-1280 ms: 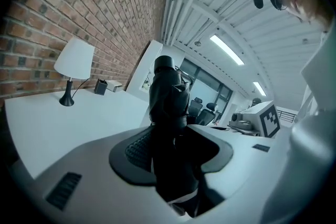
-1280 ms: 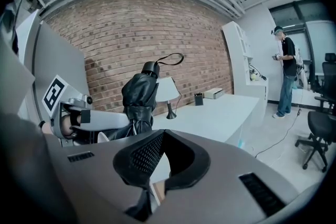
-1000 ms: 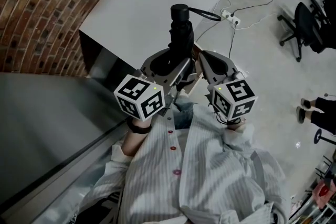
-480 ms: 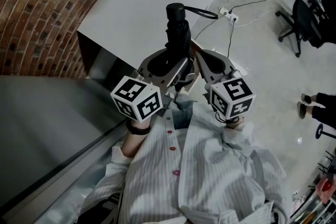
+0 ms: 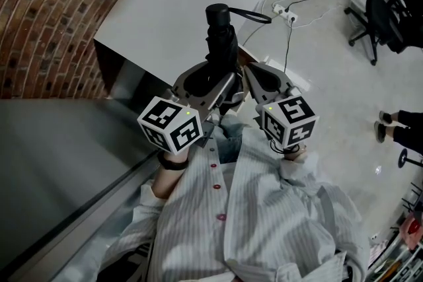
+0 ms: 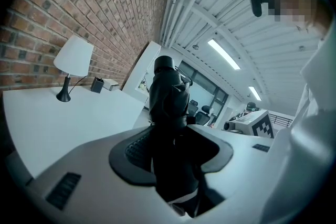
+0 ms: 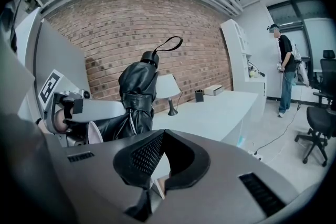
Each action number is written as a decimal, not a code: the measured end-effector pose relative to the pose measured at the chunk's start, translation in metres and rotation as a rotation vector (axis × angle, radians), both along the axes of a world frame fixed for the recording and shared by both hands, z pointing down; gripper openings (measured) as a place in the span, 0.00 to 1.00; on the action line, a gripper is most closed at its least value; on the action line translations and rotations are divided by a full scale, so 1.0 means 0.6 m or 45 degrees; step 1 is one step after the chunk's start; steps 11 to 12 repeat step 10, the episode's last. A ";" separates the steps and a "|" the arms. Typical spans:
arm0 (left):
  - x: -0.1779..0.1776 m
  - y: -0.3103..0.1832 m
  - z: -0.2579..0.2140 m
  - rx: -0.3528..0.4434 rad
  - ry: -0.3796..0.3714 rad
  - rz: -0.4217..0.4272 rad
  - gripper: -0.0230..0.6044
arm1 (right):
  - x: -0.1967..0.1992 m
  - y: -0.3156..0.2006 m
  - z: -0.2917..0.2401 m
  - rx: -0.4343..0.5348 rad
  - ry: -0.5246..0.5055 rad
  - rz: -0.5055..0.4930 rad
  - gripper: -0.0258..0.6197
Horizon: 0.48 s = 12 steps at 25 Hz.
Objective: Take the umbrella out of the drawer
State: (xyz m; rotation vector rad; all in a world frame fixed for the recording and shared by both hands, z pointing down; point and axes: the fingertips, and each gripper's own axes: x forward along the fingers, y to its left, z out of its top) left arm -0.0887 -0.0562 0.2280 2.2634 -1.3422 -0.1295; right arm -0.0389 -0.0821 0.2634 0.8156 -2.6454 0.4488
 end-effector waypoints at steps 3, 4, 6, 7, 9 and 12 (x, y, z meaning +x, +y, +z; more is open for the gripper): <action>0.000 -0.002 0.003 -0.010 0.001 0.011 0.34 | -0.003 0.000 0.003 -0.015 0.006 0.002 0.09; 0.000 -0.002 0.003 -0.015 0.003 0.013 0.34 | -0.002 0.000 0.004 -0.020 0.007 0.005 0.09; 0.002 -0.003 0.006 -0.023 0.007 0.016 0.34 | 0.000 -0.001 0.006 -0.026 0.008 0.009 0.09; 0.002 -0.003 0.008 -0.026 0.007 0.017 0.34 | 0.000 -0.002 0.007 -0.029 0.008 0.011 0.09; 0.003 -0.003 0.013 -0.034 0.007 0.017 0.34 | 0.002 -0.002 0.011 -0.033 0.007 0.016 0.09; 0.003 -0.003 0.015 -0.038 0.007 0.018 0.34 | 0.003 -0.002 0.012 -0.035 0.007 0.019 0.09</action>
